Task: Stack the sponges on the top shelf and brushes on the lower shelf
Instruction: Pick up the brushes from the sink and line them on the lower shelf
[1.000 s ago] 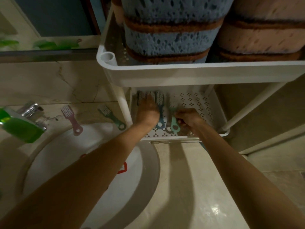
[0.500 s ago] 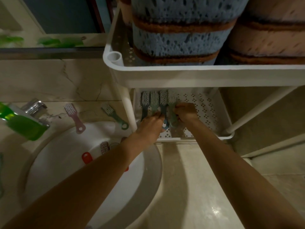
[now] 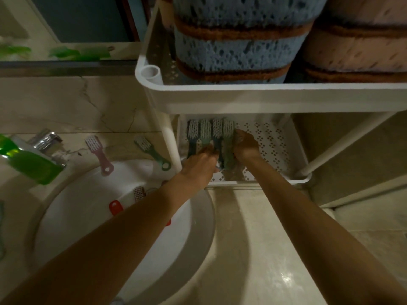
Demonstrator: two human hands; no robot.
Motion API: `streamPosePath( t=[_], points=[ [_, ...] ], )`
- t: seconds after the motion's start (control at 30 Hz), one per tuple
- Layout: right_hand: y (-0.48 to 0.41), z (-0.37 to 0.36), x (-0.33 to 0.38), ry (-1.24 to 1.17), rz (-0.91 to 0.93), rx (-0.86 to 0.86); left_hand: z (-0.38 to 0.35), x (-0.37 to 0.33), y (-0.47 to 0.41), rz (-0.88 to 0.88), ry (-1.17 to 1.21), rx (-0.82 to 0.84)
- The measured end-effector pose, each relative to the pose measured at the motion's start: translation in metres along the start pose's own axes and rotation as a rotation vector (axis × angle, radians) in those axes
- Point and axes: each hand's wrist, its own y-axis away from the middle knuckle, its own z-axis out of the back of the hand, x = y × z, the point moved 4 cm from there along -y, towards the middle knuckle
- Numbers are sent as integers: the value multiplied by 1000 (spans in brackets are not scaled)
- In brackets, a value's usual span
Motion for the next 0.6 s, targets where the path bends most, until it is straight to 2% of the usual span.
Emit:
streamPosePath(
  t=[0.23,0.4,0.5,0.6],
  points=[
    [-3,-4,-7,22,45,39,0,1,1,7,2,-11],
    [-6,-6,-7,64,-7,23,3,-2,1,18,5,22],
    [-2,-5,-10,40,20,-38,5,-2,3,-16,57,-30],
    [13,3,-15,45,97,-173,11,-6,7,-27,78,-90]
  ],
)
